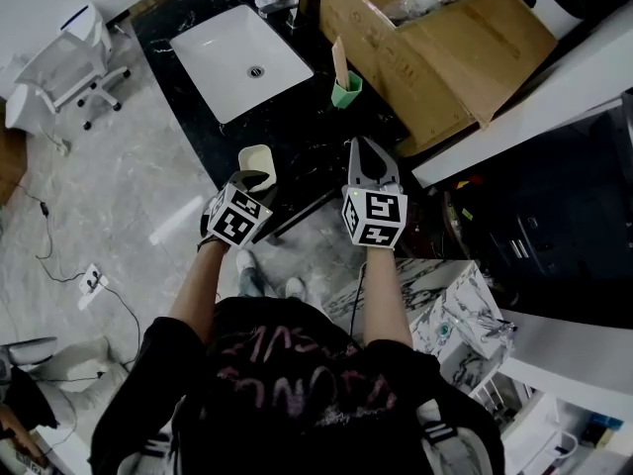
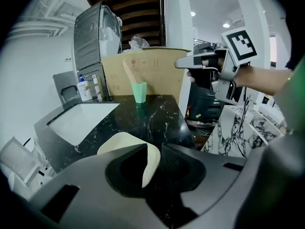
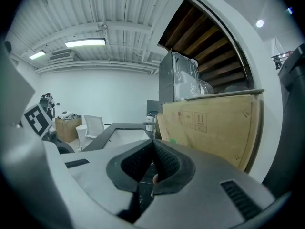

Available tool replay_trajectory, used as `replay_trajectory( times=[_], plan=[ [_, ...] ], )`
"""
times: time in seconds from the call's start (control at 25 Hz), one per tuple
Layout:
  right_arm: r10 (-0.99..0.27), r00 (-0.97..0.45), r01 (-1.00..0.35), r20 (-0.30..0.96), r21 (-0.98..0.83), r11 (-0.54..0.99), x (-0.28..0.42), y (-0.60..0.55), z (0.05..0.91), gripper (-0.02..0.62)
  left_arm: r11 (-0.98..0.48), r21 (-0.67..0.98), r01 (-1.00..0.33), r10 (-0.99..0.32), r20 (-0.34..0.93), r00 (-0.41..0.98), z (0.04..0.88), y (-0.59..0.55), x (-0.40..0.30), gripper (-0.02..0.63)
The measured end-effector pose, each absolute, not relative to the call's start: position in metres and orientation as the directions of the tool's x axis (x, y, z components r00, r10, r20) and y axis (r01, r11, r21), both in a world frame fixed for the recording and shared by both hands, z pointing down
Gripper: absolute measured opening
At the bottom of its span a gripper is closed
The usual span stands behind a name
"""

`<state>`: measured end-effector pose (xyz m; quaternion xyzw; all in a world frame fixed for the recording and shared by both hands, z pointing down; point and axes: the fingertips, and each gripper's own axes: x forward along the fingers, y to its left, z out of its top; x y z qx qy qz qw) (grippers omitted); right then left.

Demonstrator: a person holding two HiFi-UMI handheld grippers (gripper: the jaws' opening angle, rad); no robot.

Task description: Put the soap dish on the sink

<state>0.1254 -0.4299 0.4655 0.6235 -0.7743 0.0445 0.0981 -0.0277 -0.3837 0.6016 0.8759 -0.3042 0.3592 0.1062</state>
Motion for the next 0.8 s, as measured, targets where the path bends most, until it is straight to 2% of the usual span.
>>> replay_trajectory(
  times=[0.44, 0.8],
  plan=[
    [-0.951, -0.239, -0.967, 0.194, 0.045, 0.252, 0.111, -0.426, 0.454, 0.014, -0.716, -0.088, -0.692, -0.616, 0.546, 0.568, 0.529, -0.401, -0.045, 0.066],
    [-0.951, -0.254, -0.963, 0.177, 0.048, 0.266, 0.108, -0.426, 0.443, 0.014, -0.596, -0.145, -0.79, -0.778, 0.348, 0.523, 0.444, -0.424, -0.071, 0.025]
  ],
)
